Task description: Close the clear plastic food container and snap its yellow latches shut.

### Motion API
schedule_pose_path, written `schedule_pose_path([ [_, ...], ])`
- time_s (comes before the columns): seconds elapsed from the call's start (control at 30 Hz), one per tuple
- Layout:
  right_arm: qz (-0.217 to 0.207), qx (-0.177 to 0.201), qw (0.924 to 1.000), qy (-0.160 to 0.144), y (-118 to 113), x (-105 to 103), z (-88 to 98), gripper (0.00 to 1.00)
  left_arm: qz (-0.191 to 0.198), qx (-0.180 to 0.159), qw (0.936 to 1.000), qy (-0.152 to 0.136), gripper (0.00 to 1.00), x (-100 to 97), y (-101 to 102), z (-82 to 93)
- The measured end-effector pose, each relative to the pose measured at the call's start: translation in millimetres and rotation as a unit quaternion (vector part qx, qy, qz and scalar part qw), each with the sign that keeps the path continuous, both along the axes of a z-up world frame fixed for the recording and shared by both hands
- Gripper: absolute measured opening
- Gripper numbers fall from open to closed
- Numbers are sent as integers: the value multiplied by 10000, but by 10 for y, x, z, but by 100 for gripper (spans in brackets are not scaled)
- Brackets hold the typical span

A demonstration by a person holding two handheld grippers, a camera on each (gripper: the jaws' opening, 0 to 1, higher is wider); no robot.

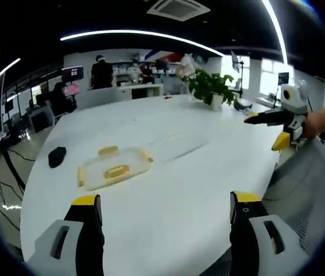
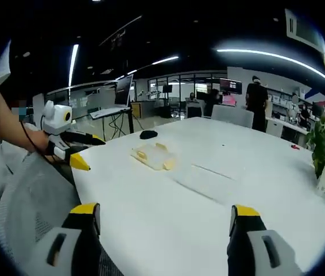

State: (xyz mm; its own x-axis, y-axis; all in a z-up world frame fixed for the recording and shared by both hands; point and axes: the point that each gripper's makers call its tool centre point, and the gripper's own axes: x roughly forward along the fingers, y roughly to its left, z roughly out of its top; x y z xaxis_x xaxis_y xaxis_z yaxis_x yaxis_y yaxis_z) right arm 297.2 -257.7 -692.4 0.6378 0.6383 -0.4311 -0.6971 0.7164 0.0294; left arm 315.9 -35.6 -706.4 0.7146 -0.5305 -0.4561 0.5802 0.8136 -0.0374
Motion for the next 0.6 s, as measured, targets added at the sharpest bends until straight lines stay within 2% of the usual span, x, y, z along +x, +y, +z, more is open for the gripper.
schedule_pose_path([
  [0.6, 386, -56, 9992, 82, 121, -87, -61, 94, 4, 89, 10000, -9, 90, 3, -11, -18],
])
